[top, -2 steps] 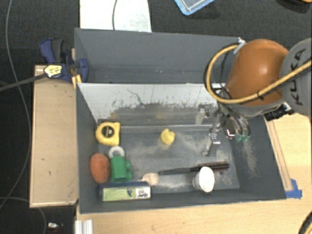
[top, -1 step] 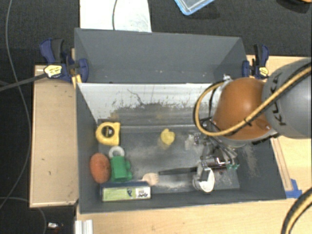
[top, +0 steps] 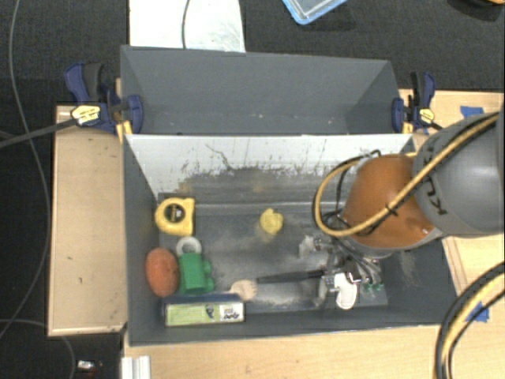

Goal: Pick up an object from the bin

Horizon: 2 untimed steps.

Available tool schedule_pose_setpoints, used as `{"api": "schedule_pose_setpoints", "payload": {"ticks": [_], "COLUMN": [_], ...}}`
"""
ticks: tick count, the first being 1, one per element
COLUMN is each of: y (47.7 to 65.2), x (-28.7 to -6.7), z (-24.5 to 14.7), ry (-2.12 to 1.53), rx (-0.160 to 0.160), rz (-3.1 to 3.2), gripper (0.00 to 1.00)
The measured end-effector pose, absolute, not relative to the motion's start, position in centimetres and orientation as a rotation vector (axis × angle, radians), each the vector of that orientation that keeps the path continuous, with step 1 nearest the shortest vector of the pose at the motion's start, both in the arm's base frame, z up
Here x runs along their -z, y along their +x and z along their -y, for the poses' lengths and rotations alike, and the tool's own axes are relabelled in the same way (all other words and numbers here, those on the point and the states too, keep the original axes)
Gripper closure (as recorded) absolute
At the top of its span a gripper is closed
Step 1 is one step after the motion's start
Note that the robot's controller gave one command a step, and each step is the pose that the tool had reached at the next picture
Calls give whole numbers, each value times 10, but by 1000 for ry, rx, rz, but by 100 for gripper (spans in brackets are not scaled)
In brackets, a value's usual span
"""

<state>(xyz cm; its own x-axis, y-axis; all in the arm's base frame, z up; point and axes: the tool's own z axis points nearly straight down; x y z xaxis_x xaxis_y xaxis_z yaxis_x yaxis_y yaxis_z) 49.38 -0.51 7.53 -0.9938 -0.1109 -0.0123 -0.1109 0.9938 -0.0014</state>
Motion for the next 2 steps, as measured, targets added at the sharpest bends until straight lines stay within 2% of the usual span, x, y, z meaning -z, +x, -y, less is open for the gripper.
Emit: {"api": "schedule_pose_setpoints", "payload": {"ticks": [1, 2], "y": [481, 481], "x": [-76, -76], "z": [16, 16], "ry": [487, 486], "rx": [-5, -5], "rz": [-3093, -3092], "gripper": [100, 100]}}
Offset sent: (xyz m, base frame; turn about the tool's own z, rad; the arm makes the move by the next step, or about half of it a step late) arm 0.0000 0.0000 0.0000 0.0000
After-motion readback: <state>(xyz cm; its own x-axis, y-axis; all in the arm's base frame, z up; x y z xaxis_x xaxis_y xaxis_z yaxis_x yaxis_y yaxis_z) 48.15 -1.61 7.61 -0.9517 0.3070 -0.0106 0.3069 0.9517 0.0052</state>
